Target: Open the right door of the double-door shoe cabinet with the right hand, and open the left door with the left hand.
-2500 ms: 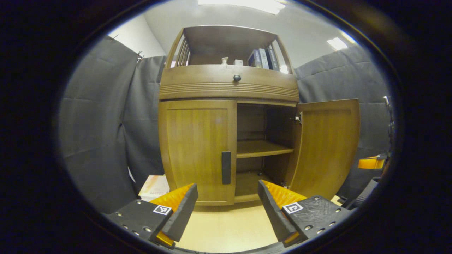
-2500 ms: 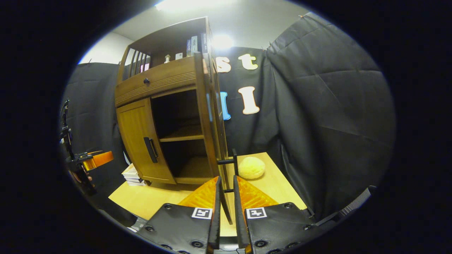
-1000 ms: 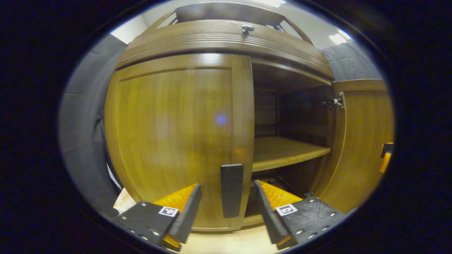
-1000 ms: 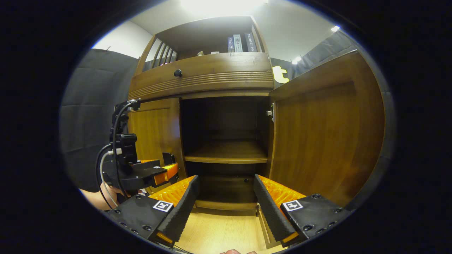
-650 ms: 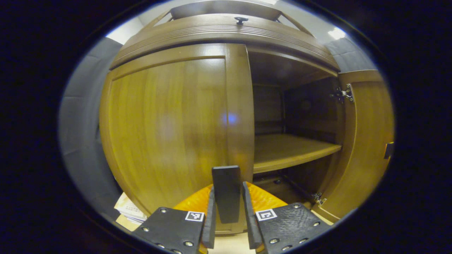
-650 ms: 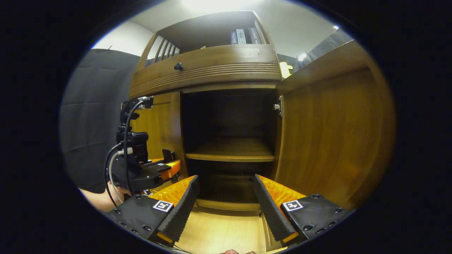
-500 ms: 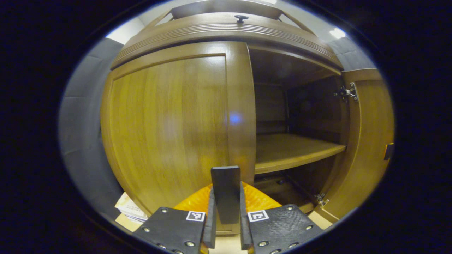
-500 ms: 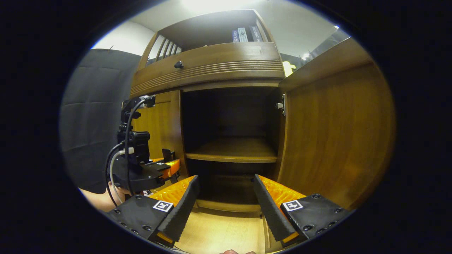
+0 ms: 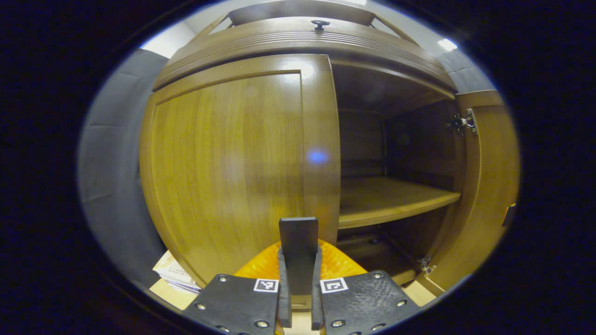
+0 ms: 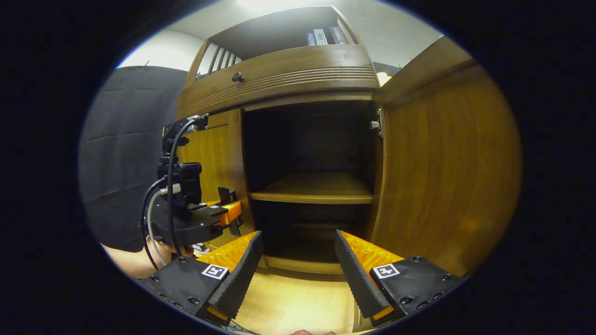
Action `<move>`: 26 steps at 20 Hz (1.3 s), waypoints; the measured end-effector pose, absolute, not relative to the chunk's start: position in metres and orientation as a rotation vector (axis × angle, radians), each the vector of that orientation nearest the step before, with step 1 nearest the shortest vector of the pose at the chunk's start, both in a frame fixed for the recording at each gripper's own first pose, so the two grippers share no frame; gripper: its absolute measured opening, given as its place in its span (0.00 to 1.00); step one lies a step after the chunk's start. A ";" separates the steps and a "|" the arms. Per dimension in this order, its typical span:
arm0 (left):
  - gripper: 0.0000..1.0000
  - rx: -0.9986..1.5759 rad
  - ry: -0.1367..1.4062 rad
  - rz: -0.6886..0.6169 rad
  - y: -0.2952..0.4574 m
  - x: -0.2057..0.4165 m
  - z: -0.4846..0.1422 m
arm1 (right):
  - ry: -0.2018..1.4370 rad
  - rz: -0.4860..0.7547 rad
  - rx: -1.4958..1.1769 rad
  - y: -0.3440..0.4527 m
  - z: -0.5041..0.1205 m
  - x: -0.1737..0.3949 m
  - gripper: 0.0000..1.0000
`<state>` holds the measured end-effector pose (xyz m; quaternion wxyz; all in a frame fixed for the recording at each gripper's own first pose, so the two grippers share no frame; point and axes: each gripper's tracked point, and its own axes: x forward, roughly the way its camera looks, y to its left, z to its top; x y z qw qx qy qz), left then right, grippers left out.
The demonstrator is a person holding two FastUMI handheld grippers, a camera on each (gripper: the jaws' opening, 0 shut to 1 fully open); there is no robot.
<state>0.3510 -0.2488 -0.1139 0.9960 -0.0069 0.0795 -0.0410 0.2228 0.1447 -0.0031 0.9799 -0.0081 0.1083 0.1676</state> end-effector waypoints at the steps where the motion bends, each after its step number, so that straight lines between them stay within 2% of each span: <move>1: 0.18 -0.017 0.156 -0.086 -0.249 0.351 -0.113 | 0.212 0.323 -0.019 0.143 0.000 0.220 0.93; 3: 0.18 -0.014 0.152 -0.101 -0.249 0.347 -0.111 | 0.201 0.277 -0.032 0.139 0.006 0.216 0.97; 4: 0.19 -0.016 0.153 -0.111 -0.249 0.343 -0.111 | 0.198 0.251 -0.034 0.136 0.008 0.212 0.93; 13: 0.20 -0.020 0.149 -0.252 -0.231 0.288 -0.108 | 0.175 0.031 -0.050 0.119 0.023 0.147 0.93; 14: 0.18 -0.021 0.148 -0.264 -0.229 0.283 -0.108 | 0.180 0.008 -0.043 0.117 0.022 0.139 0.93; 17: 0.20 -0.033 0.140 -0.293 -0.220 0.264 -0.108 | 0.180 -0.054 -0.014 0.111 0.023 0.120 0.93; 18: 0.15 -0.034 0.136 -0.299 -0.216 0.258 -0.108 | 0.179 -0.073 -0.013 0.108 0.022 0.114 0.93; 26: 0.17 -0.061 0.109 -0.297 -0.166 0.197 -0.107 | 0.134 -0.133 -0.004 0.103 0.033 0.088 0.93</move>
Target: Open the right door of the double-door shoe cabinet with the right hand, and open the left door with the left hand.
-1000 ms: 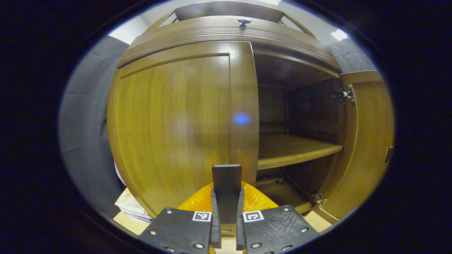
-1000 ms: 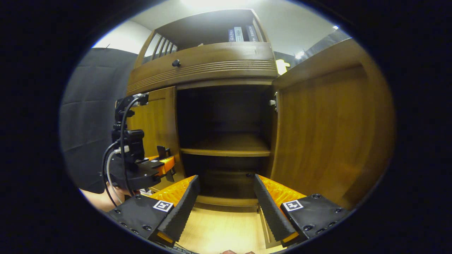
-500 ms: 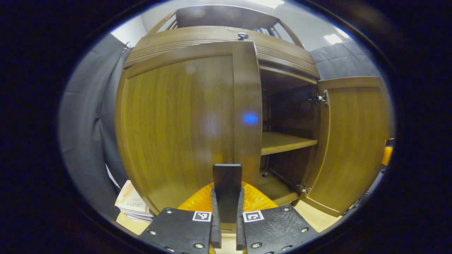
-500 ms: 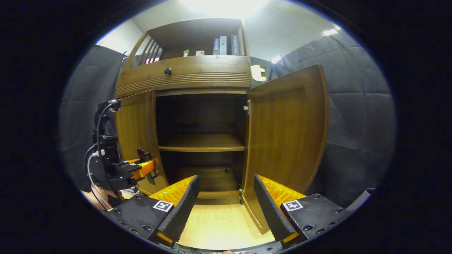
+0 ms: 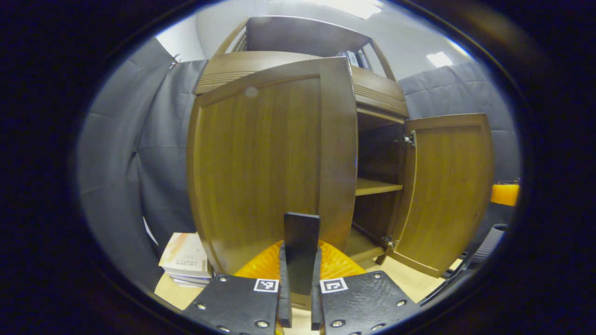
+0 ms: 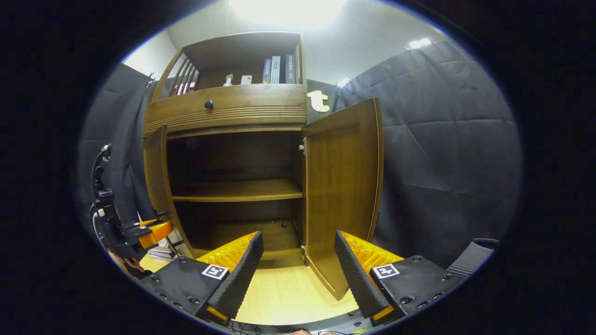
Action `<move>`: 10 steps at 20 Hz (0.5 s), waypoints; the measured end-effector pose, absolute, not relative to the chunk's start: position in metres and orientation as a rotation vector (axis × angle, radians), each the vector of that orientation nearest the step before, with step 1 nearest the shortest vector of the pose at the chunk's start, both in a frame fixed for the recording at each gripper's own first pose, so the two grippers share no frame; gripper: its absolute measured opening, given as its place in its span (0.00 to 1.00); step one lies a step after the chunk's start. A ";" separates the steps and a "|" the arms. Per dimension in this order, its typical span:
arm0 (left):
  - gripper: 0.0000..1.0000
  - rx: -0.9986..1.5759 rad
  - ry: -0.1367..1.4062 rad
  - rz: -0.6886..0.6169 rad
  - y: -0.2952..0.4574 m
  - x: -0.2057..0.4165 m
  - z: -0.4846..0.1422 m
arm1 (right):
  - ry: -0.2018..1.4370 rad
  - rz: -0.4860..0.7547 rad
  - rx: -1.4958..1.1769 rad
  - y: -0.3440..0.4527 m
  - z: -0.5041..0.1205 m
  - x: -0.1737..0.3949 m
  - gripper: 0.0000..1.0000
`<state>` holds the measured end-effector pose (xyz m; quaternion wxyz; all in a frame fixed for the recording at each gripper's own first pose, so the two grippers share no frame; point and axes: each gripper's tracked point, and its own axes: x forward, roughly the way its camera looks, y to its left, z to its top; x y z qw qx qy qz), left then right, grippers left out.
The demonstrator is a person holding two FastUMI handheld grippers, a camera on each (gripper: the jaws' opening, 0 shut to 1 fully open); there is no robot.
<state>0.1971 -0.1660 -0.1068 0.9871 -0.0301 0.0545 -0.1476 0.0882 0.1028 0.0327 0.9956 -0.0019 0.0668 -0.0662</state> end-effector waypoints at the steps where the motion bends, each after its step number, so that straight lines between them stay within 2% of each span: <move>1: 0.17 -0.063 0.106 -0.285 -0.155 0.187 -0.107 | 0.130 -0.130 -0.005 0.104 0.034 0.088 0.93; 3: 0.20 -0.066 0.101 -0.255 -0.133 0.170 -0.108 | 0.127 -0.114 -0.002 0.108 0.033 0.089 0.94; 4: 0.17 -0.067 0.100 -0.237 -0.120 0.162 -0.109 | 0.127 -0.104 -0.003 0.111 0.034 0.090 0.94; 7: 0.19 -0.079 0.091 -0.180 -0.081 0.140 -0.109 | 0.126 -0.067 -0.014 0.119 0.032 0.091 0.93; 10: 0.16 -0.117 0.101 -0.150 -0.042 0.126 -0.118 | 0.130 -0.027 -0.022 0.130 0.029 0.095 0.93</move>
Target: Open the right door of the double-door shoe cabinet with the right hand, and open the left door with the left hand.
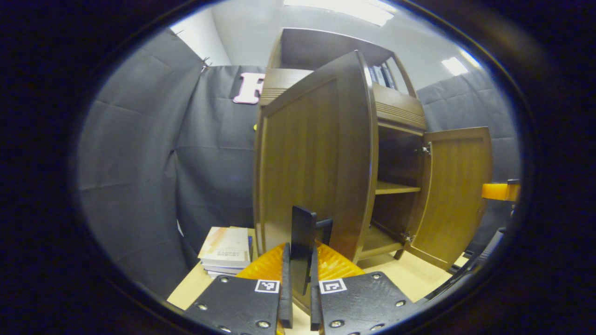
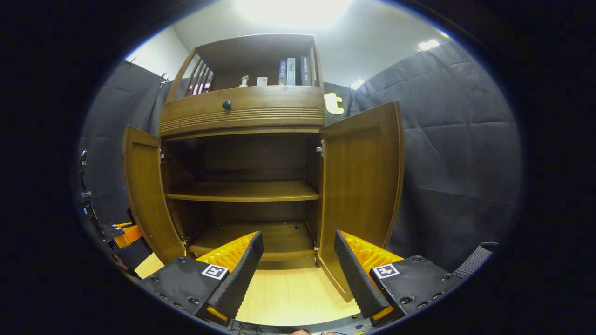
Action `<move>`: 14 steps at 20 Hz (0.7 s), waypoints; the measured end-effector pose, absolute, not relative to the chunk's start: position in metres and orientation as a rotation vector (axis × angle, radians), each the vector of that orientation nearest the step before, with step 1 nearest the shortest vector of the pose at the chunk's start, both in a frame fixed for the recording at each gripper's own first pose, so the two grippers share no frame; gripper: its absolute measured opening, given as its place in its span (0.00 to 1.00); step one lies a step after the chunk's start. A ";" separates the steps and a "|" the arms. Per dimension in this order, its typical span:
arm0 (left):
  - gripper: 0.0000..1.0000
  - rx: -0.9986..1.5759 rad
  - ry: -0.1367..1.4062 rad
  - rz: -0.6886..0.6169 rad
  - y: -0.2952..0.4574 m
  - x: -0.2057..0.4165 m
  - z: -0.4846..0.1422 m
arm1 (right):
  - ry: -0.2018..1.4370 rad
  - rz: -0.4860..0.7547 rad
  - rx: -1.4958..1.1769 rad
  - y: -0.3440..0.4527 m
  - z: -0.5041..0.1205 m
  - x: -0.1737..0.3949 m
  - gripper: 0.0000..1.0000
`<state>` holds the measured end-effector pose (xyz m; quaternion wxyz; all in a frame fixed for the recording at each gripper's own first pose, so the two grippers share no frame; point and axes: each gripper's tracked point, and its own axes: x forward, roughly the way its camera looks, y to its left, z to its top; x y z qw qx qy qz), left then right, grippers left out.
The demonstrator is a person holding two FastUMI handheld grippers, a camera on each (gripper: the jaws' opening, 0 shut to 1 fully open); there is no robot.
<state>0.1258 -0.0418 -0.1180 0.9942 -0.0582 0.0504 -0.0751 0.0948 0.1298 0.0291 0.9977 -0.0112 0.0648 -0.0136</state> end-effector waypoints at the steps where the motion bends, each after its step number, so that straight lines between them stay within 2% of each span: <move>1: 0.19 -0.133 0.105 -0.143 -0.027 0.122 -0.121 | 0.129 -0.014 -0.021 0.133 0.030 0.096 0.93; 4: 0.16 -0.092 0.077 -0.110 0.020 0.116 -0.121 | 0.122 0.014 -0.020 0.141 0.032 0.099 0.93; 8: 0.19 -0.137 0.044 -0.141 0.067 0.118 -0.112 | 0.119 0.019 -0.026 0.143 0.033 0.099 0.93; 9: 0.16 -0.142 0.039 -0.139 0.079 0.122 -0.114 | 0.116 0.012 -0.024 0.141 0.035 0.098 0.93; 10: 0.19 -0.143 0.040 -0.134 0.091 0.125 -0.115 | 0.114 0.006 -0.022 0.139 0.036 0.096 0.93; 13: 0.14 -0.140 0.043 -0.168 0.099 0.128 -0.118 | 0.124 -0.015 -0.029 0.132 0.033 0.094 0.93; 14: 0.15 -0.133 0.041 -0.174 0.099 0.128 -0.117 | 0.127 -0.024 -0.030 0.129 0.033 0.093 0.93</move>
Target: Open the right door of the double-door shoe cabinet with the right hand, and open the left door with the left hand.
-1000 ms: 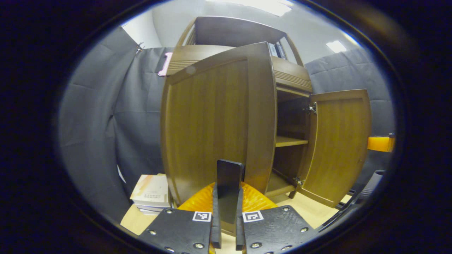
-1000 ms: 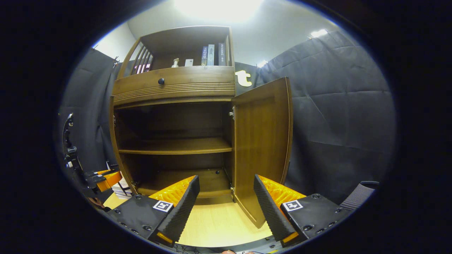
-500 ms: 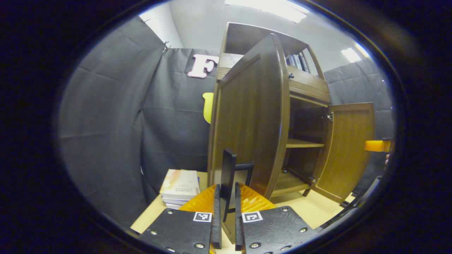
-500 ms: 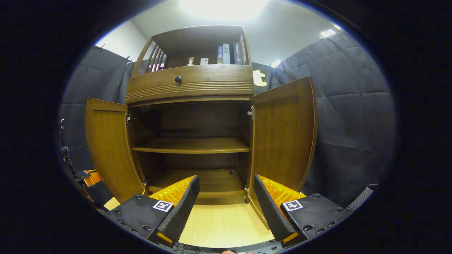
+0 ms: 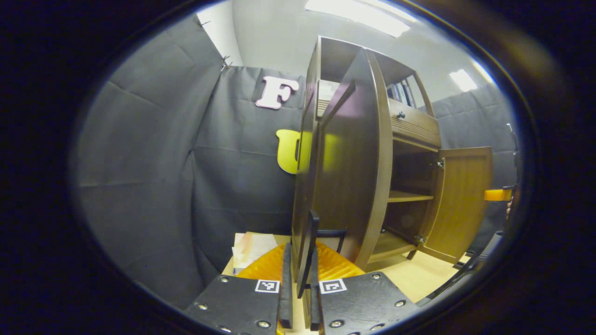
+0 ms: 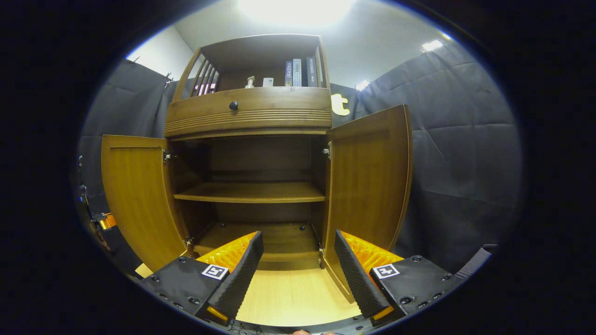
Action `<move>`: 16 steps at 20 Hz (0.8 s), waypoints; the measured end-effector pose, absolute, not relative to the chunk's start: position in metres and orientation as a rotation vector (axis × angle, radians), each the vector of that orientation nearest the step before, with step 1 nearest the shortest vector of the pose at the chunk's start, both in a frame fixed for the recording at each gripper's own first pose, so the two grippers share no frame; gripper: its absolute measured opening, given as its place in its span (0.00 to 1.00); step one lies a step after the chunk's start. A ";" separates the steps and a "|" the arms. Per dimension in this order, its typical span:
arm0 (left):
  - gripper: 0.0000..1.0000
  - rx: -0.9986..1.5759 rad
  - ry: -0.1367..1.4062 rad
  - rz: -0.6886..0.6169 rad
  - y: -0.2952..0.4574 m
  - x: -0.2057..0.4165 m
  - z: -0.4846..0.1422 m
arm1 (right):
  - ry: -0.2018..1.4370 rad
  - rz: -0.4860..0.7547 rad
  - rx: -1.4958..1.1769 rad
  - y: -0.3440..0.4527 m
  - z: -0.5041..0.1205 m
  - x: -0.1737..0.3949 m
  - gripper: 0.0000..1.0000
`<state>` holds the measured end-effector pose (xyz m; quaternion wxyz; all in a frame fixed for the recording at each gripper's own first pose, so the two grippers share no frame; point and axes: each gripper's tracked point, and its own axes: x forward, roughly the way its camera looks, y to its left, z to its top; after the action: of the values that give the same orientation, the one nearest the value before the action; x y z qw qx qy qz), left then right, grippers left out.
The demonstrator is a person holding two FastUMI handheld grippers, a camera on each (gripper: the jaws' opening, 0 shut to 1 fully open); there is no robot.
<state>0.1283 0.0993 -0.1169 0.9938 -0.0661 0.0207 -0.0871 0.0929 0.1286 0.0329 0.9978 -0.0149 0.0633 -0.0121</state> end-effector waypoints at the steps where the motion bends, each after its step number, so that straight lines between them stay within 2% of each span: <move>1: 0.16 -0.128 0.041 -0.177 0.099 0.128 -0.116 | 0.126 -0.034 -0.027 0.126 0.035 0.093 0.93; 2: 0.14 -0.124 0.040 -0.177 0.097 0.127 -0.117 | 0.126 -0.044 -0.022 0.124 0.036 0.091 0.93; 3: 0.19 -0.121 0.039 -0.173 0.099 0.127 -0.116 | 0.127 -0.053 -0.020 0.122 0.037 0.091 0.93; 4: 0.16 -0.119 0.041 -0.171 0.101 0.127 -0.117 | 0.129 -0.062 -0.019 0.120 0.037 0.091 0.93; 7: 0.19 -0.116 0.040 -0.171 0.104 0.121 -0.113 | 0.138 -0.078 -0.025 0.117 0.040 0.092 0.93; 9: 0.14 -0.121 0.050 -0.166 0.106 0.113 -0.113 | 0.135 -0.092 -0.025 0.113 0.045 0.091 0.93; 11: 0.14 -0.108 0.045 -0.153 0.110 0.103 -0.105 | 0.132 -0.104 -0.022 0.110 0.049 0.092 0.93; 12: 0.19 -0.094 0.044 -0.146 0.111 0.095 -0.102 | 0.130 -0.108 -0.022 0.109 0.049 0.091 0.93; 14: 0.14 -0.058 0.044 -0.118 0.116 0.078 -0.092 | 0.126 -0.106 -0.016 0.108 0.051 0.094 0.93; 16: 0.14 -0.039 0.035 -0.083 0.117 0.059 -0.079 | 0.123 -0.097 -0.005 0.107 0.051 0.097 0.93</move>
<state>0.0591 0.1173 -0.0787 0.9988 -0.0196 0.0177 -0.0413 0.0971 0.1073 0.0514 0.9970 -0.0024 0.0612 -0.0483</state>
